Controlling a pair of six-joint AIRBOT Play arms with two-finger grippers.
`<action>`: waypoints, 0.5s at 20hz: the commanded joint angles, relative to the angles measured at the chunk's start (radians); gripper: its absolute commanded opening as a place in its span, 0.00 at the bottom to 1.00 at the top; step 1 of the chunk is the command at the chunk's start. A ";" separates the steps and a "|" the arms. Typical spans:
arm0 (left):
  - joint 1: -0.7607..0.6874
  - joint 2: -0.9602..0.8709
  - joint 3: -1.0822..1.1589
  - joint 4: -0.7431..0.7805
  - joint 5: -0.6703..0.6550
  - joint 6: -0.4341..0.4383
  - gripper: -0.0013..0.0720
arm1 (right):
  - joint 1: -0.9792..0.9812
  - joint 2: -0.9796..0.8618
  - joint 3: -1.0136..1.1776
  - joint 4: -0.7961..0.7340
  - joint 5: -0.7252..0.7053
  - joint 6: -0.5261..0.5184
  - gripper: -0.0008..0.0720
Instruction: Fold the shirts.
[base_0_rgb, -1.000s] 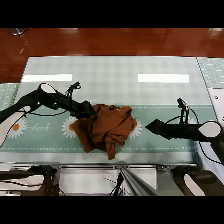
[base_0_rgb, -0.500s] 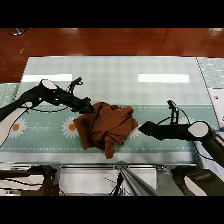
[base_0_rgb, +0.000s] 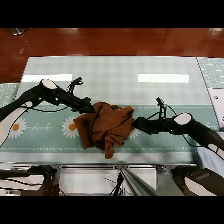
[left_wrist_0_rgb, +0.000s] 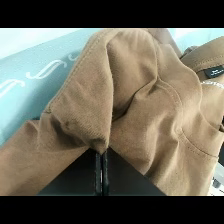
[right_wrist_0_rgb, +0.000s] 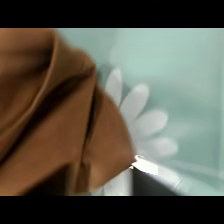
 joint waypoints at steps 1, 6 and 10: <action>0.000 0.000 0.001 0.000 0.000 0.000 0.04 | 0.002 -0.077 0.058 0.021 -0.002 -0.041 0.41; 0.001 0.001 0.006 0.000 0.010 0.001 0.04 | 0.008 -0.100 0.095 0.058 0.063 -0.145 0.05; 0.062 0.077 0.169 -0.002 -0.009 -0.012 0.04 | -0.090 -0.044 0.409 -0.089 0.202 -0.107 0.05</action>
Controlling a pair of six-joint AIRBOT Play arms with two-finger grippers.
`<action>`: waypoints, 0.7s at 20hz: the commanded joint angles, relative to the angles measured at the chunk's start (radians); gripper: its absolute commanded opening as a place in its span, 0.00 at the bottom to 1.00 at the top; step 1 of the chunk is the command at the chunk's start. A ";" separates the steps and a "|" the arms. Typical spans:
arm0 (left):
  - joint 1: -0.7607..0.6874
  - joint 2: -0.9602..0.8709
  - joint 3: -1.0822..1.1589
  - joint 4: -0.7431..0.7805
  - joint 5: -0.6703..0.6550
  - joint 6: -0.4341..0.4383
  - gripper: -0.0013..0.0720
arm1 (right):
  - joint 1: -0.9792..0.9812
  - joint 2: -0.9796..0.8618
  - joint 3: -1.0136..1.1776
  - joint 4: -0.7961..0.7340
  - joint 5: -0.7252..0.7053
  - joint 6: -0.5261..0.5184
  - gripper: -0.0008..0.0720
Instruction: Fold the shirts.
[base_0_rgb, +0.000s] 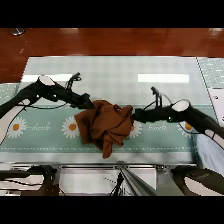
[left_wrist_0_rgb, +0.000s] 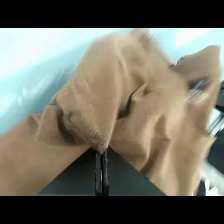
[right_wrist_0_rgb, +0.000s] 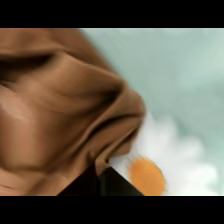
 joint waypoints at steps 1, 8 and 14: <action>0.062 0.090 0.164 -0.010 0.002 -0.015 0.04 | -0.090 0.058 0.336 -0.161 0.116 0.064 0.05; 0.267 0.482 0.688 -0.011 0.190 -0.085 0.04 | -0.161 0.105 1.460 -0.508 0.365 0.255 0.04; 0.388 0.900 0.743 0.369 0.229 -0.118 0.04 | -0.161 0.438 1.439 -0.739 0.448 0.290 0.05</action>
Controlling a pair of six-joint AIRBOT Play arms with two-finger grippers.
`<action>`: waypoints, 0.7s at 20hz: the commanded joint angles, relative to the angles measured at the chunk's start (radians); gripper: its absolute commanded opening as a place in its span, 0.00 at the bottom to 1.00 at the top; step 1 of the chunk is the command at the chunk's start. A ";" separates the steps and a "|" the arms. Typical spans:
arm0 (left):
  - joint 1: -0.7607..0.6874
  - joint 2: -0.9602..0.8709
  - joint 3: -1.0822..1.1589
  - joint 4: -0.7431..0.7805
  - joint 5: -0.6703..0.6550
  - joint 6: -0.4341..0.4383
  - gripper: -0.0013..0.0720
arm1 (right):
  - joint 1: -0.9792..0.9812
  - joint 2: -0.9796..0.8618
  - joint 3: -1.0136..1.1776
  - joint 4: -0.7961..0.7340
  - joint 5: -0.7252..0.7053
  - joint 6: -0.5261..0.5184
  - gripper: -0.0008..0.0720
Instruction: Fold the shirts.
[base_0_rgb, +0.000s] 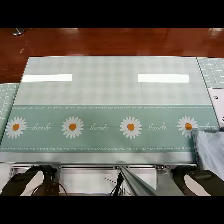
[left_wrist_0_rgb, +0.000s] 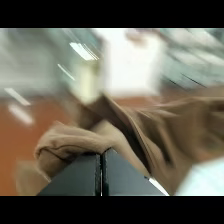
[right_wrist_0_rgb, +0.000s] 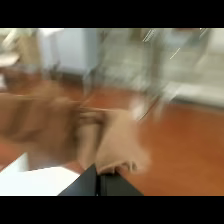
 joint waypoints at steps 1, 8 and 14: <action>0.071 0.243 0.035 0.298 -0.001 -0.059 0.04 | -0.003 0.203 -0.030 -0.225 0.068 0.059 0.05; 0.084 0.423 -0.111 0.584 -0.165 -0.190 0.04 | -0.003 0.394 -0.208 -0.518 0.241 0.202 0.05; 0.084 0.423 -0.570 0.522 -0.174 -0.235 0.04 | -0.003 0.394 -0.431 -0.479 0.368 0.227 0.05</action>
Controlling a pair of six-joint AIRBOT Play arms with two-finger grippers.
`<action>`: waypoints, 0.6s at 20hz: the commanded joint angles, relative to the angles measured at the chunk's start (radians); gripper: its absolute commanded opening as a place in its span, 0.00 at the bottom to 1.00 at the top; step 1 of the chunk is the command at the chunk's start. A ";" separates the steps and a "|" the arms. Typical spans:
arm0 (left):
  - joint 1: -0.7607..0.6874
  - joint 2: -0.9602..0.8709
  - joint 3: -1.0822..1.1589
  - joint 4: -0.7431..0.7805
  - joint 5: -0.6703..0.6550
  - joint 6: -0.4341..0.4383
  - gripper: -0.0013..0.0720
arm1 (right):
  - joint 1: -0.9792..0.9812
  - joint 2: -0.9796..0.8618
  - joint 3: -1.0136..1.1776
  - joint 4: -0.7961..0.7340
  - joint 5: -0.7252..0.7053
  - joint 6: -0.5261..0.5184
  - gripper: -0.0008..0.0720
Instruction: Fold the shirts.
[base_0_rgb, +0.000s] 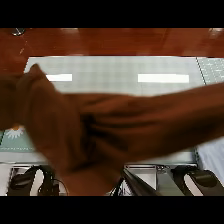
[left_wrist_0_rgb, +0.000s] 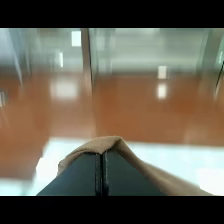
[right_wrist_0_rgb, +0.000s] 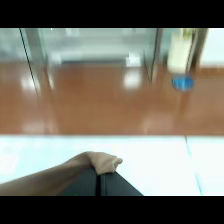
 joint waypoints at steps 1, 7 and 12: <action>0.000 0.005 -0.293 -0.080 0.015 -0.024 0.04 | -0.001 0.009 -0.190 0.059 0.112 0.024 0.05; -0.014 -0.245 -0.659 -0.381 0.356 0.044 0.04 | -0.002 -0.050 -0.765 -0.050 -0.195 0.107 0.04; -0.147 -0.707 -0.465 -0.546 0.441 0.171 0.04 | -0.199 -0.428 -0.778 0.019 -0.461 0.103 0.04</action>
